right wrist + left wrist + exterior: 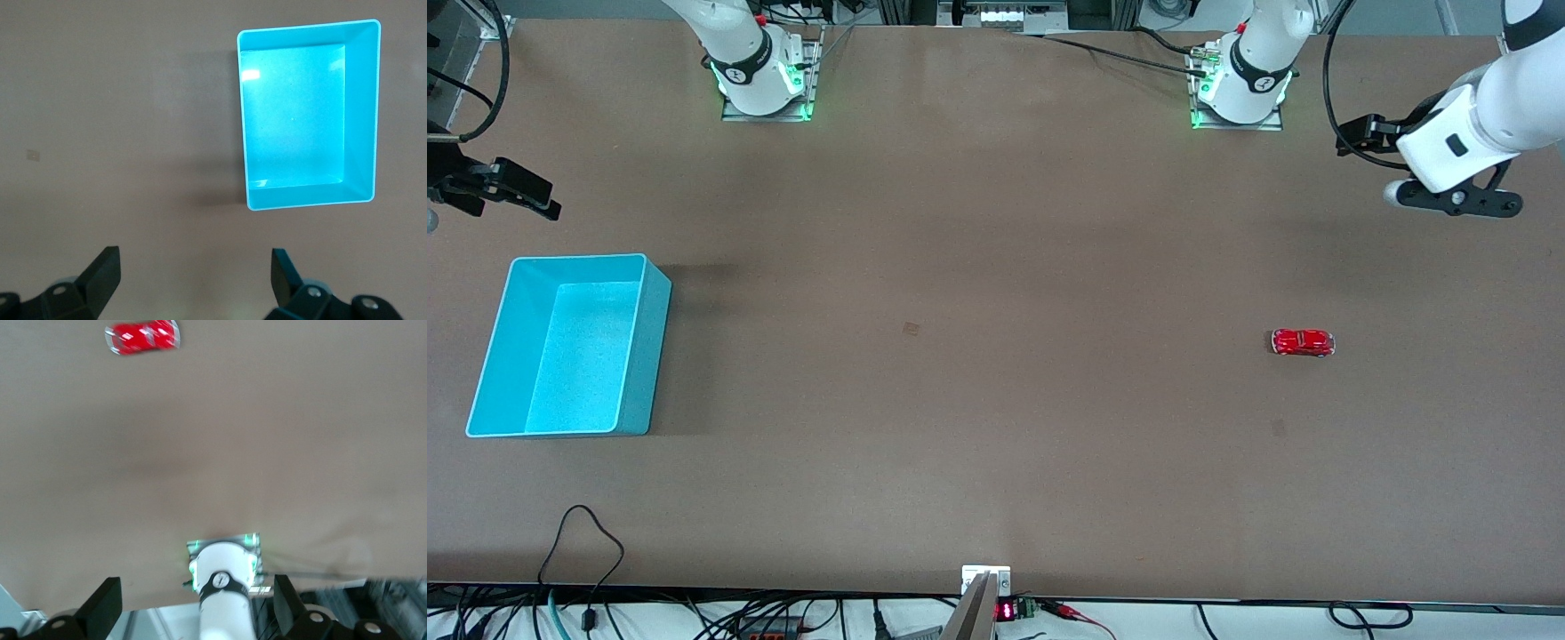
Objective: Wind red beetle toy and store in blue box
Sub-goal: 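Move the left gripper over the red toy car, then lower the left gripper and close it on the red car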
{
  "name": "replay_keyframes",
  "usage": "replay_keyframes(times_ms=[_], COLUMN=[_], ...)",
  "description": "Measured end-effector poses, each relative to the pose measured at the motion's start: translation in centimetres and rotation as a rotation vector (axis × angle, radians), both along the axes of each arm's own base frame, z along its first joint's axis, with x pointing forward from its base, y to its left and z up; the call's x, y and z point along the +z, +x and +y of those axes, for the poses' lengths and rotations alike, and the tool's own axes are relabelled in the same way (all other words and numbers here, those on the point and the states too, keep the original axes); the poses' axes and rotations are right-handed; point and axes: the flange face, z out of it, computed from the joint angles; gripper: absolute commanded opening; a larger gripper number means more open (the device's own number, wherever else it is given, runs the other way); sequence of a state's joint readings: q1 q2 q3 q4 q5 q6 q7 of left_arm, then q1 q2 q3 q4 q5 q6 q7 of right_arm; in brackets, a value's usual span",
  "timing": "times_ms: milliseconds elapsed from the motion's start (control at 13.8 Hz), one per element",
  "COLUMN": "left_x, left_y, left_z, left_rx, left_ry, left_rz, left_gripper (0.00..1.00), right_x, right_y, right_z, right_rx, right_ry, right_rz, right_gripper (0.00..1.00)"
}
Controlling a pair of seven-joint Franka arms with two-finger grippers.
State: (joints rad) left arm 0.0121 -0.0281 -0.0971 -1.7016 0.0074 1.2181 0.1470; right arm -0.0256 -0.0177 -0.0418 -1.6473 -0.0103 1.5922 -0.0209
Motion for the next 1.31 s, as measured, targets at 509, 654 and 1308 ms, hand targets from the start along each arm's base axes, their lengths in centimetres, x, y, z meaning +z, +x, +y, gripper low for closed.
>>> replay_keyframes(times_ms=[509, 654, 1308], left_x=[-8.0, -10.3, -26.0], left_y=[0.3, 1.5, 5.0], left_z=[3.1, 3.6, 3.8], left_rx=[-0.48, -0.667, -1.079], left_ry=[-0.254, -0.244, -0.183], left_rz=[0.039, -0.038, -0.228], left_gripper=[1.0, 1.0, 1.0], right_x=[0.0, 0.0, 0.0], right_y=[0.0, 0.0, 0.0], right_z=[0.0, 0.0, 0.0], right_rx=[0.0, 0.0, 0.0], right_ry=[0.0, 0.0, 0.0], right_rz=[-0.001, -0.001, -0.002], right_gripper=[1.0, 1.0, 1.0])
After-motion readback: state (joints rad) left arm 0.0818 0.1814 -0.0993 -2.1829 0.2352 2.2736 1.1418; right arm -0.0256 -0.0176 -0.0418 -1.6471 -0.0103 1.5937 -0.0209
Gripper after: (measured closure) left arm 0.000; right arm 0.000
